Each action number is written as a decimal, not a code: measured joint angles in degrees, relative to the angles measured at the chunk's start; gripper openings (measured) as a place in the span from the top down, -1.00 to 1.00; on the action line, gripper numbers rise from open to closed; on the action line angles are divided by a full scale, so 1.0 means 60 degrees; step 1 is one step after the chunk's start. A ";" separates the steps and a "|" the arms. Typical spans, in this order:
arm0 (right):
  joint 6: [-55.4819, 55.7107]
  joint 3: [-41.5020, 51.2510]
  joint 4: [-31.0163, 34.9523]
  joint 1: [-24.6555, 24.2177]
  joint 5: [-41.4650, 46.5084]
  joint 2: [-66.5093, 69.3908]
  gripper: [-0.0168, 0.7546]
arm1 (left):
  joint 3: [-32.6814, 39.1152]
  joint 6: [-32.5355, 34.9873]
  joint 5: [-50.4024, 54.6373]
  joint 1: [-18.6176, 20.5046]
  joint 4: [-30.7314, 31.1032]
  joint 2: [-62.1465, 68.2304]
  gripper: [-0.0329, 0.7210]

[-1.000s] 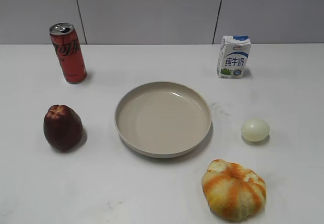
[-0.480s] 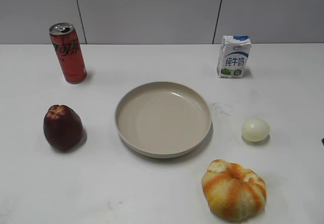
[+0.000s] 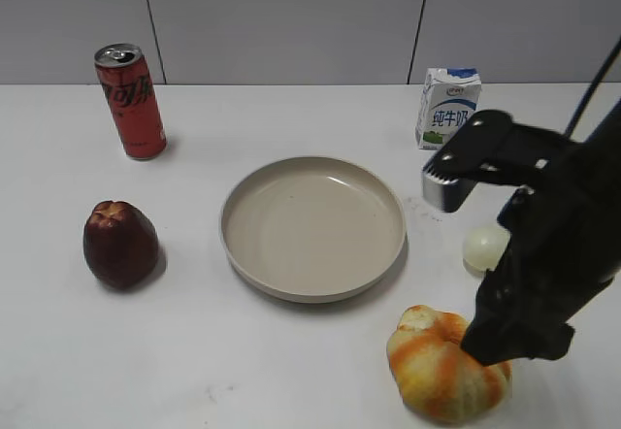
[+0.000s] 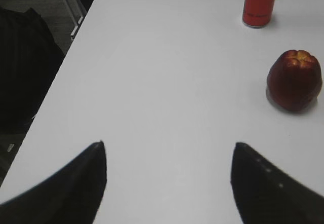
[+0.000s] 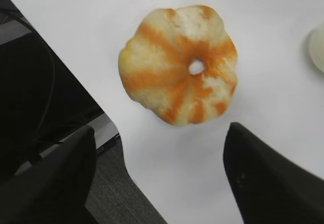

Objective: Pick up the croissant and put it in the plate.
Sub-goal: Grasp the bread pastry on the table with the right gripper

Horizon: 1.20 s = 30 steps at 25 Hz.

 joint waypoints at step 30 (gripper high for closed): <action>0.0653 -0.1891 -0.1751 0.1299 0.0660 0.4434 0.55 | 0.0000 0.0000 0.0000 0.0000 0.0000 0.0000 -0.64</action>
